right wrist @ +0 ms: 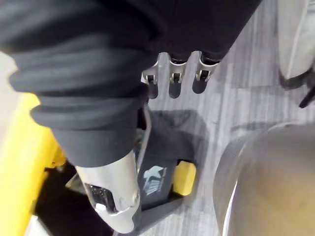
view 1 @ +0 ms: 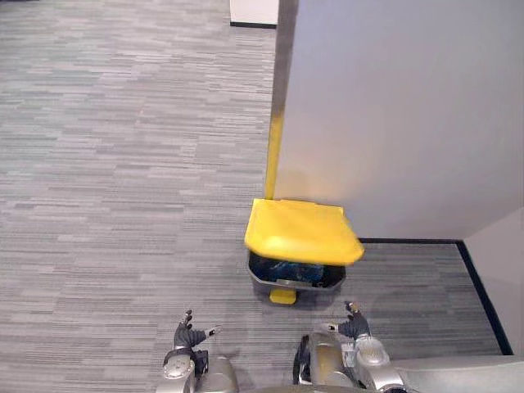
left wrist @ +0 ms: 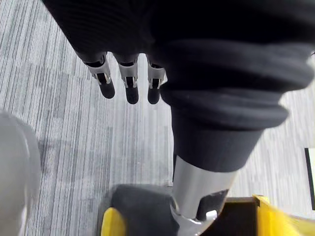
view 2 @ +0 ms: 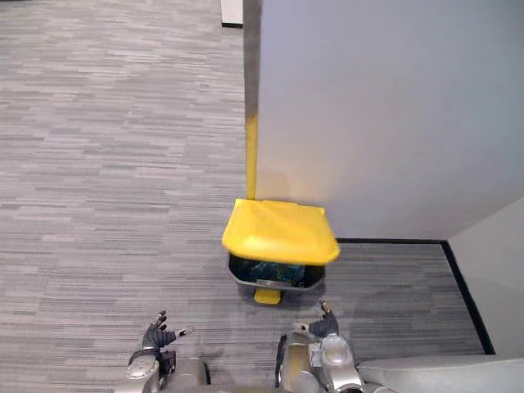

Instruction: Gather rubbish on tea table into small bin, then transfer packed bag to large trash can.

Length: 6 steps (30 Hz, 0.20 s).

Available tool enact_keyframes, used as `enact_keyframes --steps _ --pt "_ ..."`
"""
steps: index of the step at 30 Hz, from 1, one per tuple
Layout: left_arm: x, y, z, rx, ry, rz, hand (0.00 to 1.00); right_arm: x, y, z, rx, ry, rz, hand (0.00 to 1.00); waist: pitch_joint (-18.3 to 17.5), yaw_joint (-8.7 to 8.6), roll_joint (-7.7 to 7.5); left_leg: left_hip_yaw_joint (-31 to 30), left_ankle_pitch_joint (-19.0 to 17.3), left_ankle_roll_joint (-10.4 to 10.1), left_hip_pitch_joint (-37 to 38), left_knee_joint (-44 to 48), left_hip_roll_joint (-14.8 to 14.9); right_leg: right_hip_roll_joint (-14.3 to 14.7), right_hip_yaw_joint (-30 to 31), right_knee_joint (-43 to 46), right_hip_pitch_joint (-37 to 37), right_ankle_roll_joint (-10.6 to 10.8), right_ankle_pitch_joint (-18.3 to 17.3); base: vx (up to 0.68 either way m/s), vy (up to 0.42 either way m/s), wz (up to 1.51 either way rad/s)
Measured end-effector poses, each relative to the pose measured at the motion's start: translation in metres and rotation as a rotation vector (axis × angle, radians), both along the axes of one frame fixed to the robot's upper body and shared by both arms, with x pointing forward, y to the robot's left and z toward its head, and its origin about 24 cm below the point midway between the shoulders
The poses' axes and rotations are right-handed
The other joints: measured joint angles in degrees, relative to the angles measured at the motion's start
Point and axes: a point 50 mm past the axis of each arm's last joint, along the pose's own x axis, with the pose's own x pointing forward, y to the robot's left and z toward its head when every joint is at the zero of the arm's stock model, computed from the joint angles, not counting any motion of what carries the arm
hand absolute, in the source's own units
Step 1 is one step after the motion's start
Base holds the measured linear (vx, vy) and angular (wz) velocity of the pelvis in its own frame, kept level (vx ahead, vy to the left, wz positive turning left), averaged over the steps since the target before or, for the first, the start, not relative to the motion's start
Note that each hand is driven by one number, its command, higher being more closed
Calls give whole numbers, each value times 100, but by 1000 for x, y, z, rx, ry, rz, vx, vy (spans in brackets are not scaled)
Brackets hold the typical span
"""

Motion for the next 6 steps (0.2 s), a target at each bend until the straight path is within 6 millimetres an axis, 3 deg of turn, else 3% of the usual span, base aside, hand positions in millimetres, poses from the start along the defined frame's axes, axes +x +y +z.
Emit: enact_keyframes --steps 6 --pt "-4 12 -2 29 27 -1 0 -19 -14 -7 -32 60 -47 0 -43 2 43 -24 225 -51 157 -328 -62 63 -28 -520 259 76 334 -103 -4 -3"
